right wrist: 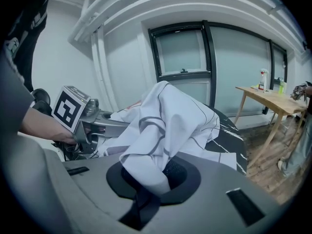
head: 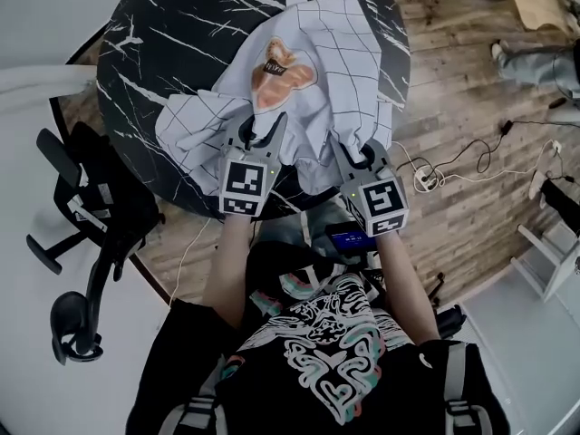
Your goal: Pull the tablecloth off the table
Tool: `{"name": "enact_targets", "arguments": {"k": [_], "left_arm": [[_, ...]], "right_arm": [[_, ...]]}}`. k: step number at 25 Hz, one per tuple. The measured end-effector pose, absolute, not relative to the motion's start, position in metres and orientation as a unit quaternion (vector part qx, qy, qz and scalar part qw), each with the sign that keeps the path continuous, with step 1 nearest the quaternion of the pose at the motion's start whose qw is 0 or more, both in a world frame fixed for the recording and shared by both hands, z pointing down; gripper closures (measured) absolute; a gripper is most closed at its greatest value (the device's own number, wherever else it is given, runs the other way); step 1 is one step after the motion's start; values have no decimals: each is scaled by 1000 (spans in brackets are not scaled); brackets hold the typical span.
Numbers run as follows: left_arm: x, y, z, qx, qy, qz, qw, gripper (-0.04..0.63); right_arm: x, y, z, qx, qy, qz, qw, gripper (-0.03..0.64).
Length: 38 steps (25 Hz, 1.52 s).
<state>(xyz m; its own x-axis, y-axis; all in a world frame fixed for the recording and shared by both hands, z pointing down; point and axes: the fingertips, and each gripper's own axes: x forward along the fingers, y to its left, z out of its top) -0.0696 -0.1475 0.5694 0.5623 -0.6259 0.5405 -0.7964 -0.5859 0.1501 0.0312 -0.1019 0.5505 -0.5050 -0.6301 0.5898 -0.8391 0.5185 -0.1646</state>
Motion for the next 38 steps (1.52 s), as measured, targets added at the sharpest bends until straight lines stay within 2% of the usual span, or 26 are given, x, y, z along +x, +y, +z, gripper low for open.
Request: {"name": "enact_targets", "arguments": {"k": [38], "left_arm": [[-67,-142,488,870,-429,206,124,454]], "right_arm": [[30,-105,478,441,-865,165,174,561]]}}
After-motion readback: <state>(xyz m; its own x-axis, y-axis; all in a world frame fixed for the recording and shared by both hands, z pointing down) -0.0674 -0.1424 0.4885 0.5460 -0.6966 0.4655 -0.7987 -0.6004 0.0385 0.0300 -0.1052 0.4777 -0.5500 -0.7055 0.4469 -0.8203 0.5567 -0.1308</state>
